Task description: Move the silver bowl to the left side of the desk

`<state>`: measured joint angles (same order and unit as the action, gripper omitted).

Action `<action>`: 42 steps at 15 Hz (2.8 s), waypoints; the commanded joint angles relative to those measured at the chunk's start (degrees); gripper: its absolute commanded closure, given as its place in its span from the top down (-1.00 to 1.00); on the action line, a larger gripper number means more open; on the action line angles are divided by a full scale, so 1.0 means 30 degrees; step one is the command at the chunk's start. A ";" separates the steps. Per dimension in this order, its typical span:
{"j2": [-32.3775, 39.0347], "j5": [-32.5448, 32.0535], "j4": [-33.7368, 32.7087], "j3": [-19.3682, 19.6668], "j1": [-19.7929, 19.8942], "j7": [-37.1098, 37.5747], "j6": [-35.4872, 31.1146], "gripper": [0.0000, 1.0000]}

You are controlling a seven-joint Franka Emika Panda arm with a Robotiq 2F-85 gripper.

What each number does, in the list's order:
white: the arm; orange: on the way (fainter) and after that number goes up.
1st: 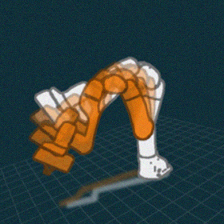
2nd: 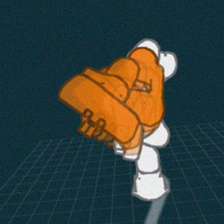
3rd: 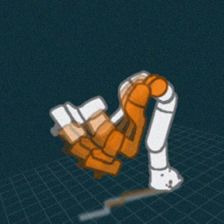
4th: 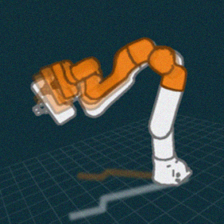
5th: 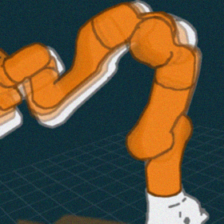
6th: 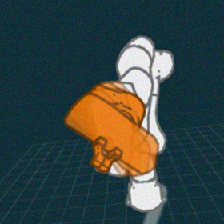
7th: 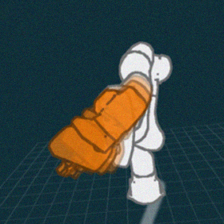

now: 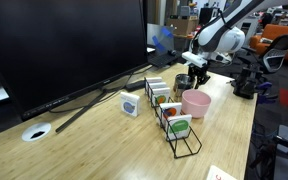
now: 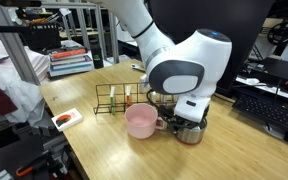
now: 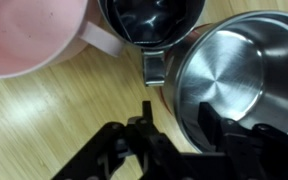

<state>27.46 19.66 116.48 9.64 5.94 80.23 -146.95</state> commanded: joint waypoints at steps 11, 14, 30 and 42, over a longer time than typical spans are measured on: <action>-0.0884 0.0438 -0.0173 -0.0298 0.0360 -0.0975 -0.0116 -0.96; -0.2089 0.0137 0.0314 -0.0121 0.0095 -0.0876 -0.0556 -0.96; -1.1722 -0.4618 0.5627 -0.3960 -0.3217 -0.1970 0.1137 -0.96; -0.7902 -0.4857 0.3002 -0.6801 -0.5503 -0.8192 0.2392 -0.96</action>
<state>0.47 4.50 129.54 -10.30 -9.98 61.14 -141.61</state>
